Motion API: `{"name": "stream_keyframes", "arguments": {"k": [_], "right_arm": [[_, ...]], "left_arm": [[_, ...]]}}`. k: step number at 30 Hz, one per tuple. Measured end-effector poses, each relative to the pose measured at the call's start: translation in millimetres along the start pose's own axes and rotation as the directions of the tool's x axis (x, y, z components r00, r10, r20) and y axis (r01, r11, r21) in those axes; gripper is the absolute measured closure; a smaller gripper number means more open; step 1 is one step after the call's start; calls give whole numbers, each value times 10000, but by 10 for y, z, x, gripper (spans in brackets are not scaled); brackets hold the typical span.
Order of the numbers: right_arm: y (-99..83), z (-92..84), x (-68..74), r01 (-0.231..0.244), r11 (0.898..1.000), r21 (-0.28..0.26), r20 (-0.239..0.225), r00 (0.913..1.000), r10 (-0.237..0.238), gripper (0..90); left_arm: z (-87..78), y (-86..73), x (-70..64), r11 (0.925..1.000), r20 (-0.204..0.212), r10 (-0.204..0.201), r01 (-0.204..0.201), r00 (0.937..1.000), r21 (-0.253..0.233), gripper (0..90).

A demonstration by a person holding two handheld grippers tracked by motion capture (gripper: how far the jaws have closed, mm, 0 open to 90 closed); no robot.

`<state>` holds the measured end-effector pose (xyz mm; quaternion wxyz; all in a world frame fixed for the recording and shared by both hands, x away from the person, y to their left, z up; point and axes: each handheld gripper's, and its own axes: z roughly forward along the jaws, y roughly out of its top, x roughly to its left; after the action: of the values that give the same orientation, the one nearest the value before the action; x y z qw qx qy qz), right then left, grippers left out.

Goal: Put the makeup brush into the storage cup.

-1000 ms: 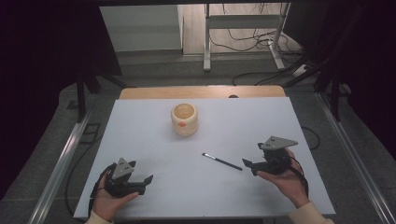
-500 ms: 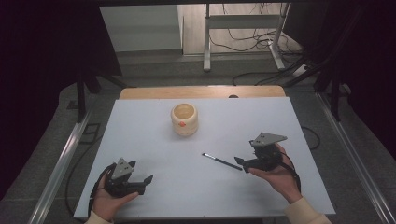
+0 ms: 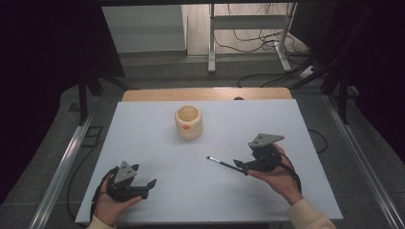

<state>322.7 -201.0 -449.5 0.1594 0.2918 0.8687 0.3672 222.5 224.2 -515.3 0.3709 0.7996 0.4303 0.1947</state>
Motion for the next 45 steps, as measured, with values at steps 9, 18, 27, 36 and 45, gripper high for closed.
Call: {"name": "stream_keyframes", "arguments": {"k": [9, 18, 27, 36, 45], "right_arm": [[67, 83, 49, 154, 9995, 278, -206, 9997, -148, 168], [135, 170, 103, 289, 9985, 460, -401, 9988, -271, 167], [188, 247, 148, 348, 9974, 631, -548, 9980, -314, 169], [248, 351, 202, 447, 9948, 919, -692, 9969, -384, 169], [293, 444, 259, 563, 9906, 1249, -845, 9954, -459, 168]], "left_arm": [[1, 2, -5, 10000, 16, 4, -4, 10000, -15, 157], [0, 1, -5, 10000, 34, 44, -44, 10000, -8, 157], [1, 2, -8, 9999, 50, 119, -119, 9999, 35, 157], [4, 1, -11, 9999, 68, 125, -125, 9999, 38, 157], [4, 1, -14, 9999, 77, 122, -123, 9999, 39, 157]]}}
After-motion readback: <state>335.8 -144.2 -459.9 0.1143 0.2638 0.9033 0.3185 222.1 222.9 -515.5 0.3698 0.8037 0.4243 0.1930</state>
